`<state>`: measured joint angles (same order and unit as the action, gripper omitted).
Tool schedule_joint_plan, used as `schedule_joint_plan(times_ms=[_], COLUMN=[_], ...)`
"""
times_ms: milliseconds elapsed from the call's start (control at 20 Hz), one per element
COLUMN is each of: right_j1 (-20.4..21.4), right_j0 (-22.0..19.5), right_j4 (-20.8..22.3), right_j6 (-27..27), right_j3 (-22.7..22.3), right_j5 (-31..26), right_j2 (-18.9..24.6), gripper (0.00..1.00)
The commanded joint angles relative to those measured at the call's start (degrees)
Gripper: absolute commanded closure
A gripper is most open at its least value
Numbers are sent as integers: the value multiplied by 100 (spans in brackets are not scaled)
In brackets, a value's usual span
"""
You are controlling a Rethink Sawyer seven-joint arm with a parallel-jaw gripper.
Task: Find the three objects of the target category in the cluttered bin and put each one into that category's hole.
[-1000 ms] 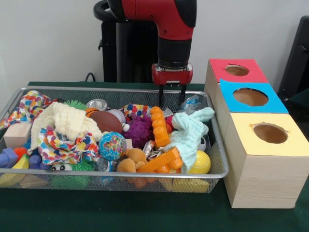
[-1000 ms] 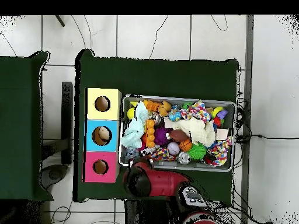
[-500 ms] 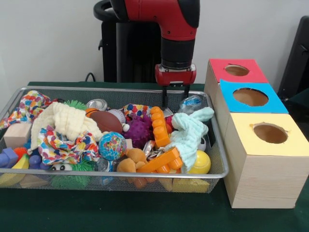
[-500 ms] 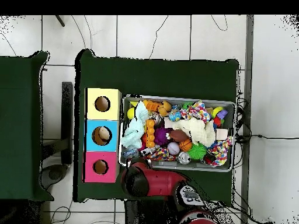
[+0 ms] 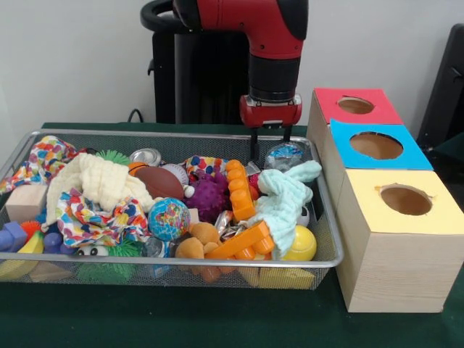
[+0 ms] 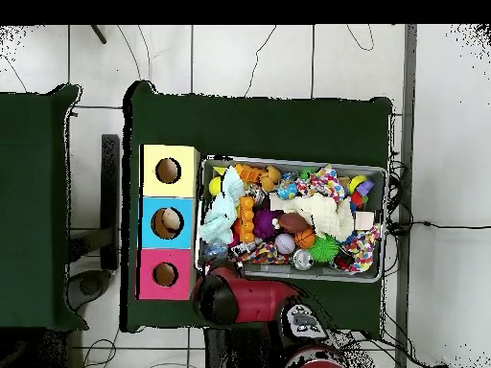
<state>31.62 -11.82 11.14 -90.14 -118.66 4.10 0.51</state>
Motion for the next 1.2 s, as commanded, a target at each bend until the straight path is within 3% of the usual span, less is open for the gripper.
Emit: schedule_joint_plan(times_ms=[50, 350, 650, 1200], right_j1=[196, 359, 485, 269], right_j0=[82, 470, 661, 218], right_j4=[34, 101, 559, 1543], right_j6=[-575, -412, -45, 160], right_j3=[541, 689, 872, 1082], right_j5=[-463, -594, -538, -460], right_j2=[-71, -447, -612, 277], gripper=[0, 0, 0, 0])
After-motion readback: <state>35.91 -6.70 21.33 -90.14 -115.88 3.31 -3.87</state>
